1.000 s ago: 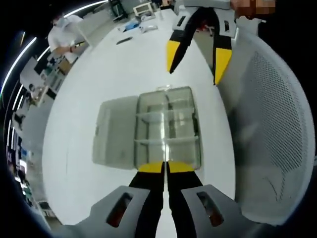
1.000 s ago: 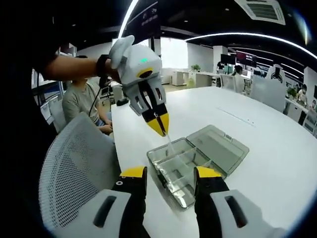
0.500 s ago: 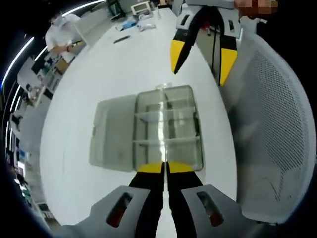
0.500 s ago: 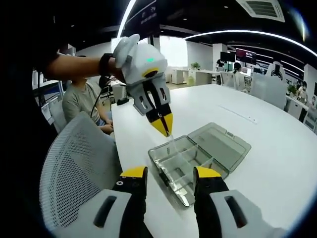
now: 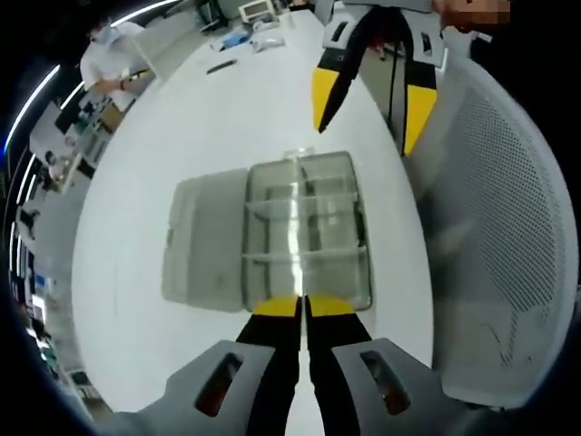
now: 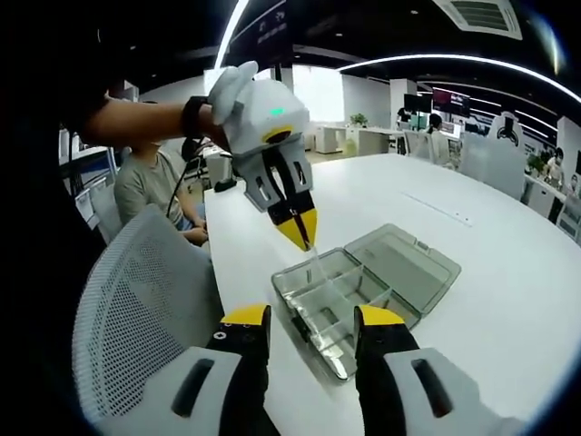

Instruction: Insert the divider into the dual guide fixture by aligning both edges with the guide slots and pushing it downward to the bottom, including one-sided entry, uneven engagement, binding, and posture correction.

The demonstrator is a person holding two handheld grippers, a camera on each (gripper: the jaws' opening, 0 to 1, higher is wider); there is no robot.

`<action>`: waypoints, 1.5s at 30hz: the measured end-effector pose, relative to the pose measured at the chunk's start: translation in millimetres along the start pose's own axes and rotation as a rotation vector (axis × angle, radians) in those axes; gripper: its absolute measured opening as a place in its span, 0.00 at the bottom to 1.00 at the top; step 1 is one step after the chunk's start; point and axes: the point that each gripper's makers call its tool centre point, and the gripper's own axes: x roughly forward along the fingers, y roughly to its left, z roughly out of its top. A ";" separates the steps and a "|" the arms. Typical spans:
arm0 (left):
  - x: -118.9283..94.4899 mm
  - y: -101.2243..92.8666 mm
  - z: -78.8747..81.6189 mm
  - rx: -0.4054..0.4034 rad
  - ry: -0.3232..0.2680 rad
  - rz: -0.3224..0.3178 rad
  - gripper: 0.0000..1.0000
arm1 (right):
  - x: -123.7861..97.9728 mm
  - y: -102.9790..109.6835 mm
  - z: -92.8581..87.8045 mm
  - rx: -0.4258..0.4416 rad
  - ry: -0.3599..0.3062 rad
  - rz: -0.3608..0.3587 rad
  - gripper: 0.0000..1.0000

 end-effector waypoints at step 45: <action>16.5 3.4 1.9 -0.113 0.016 -0.195 0.00 | 0.0 -1.9 -1.9 0.039 -0.011 -0.002 0.32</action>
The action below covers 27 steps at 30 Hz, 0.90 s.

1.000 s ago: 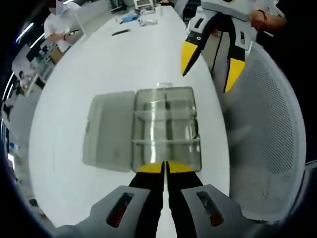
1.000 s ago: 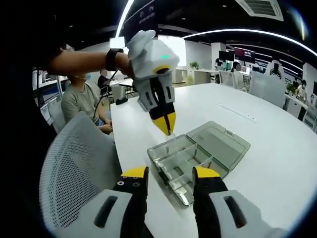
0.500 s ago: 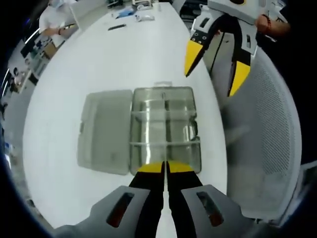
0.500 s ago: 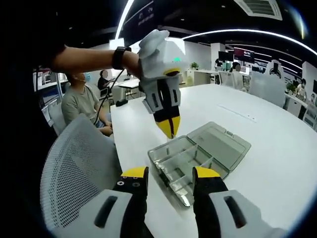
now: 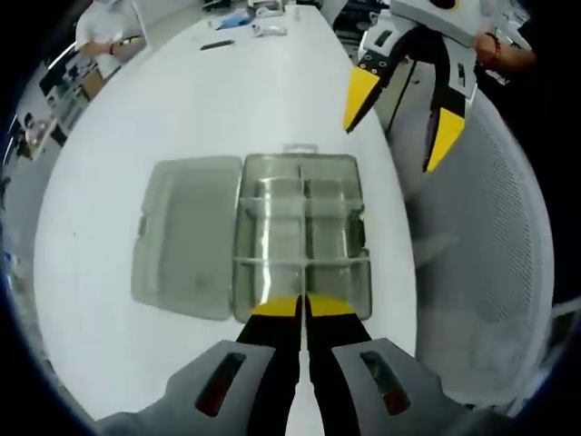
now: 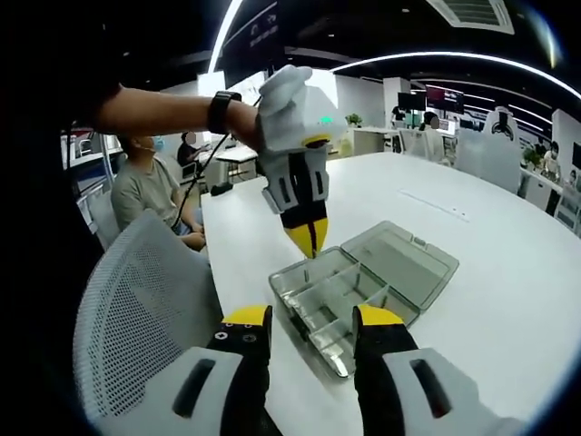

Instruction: Insert the divider into the dual guide fixture by aligning both edges with the guide slots and pushing it downward to the bottom, including one-sided entry, uneven engagement, binding, and posture correction.

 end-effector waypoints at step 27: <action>19.4 -1.8 -6.9 0.026 0.041 0.030 0.00 | -0.5 -0.9 -5.0 0.002 0.022 -0.005 0.31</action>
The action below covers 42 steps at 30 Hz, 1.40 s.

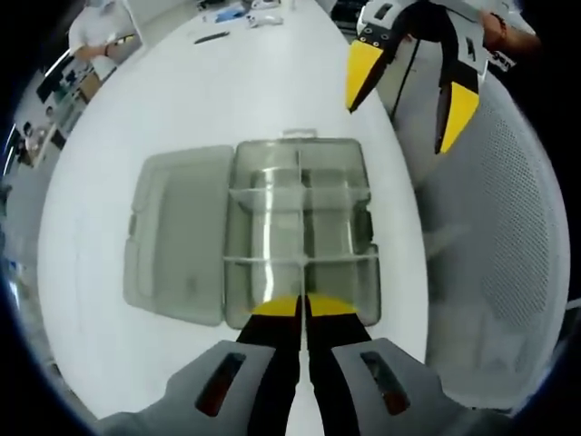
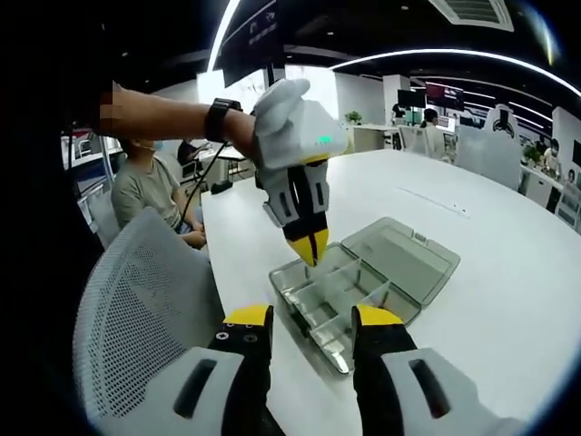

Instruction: Insert the divider into the dual guide fixture by aligning both edges with the guide slots and pushing it downward to the bottom, including one-sided entry, uneven engagement, binding, and posture correction.

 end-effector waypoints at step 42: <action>2.3 -1.9 -7.0 -0.088 -0.145 0.131 0.07 | 6.3 9.1 -1.0 -0.033 0.036 0.020 0.32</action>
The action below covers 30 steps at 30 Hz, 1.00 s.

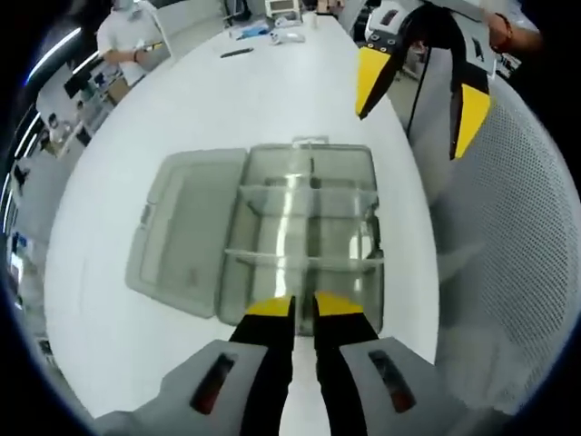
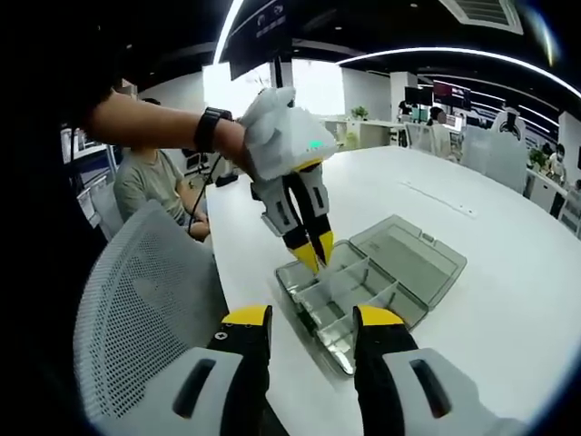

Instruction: Insert the divider into the dual guide fixture by aligning both edges with the guide slots and pushing it downward to the bottom, including one-sided entry, uneven engagement, binding, and posture correction.

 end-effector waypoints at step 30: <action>-48.2 -22.7 8.5 -0.239 -0.263 0.176 0.26 | -4.3 -9.1 -3.4 -0.017 0.028 -0.021 0.41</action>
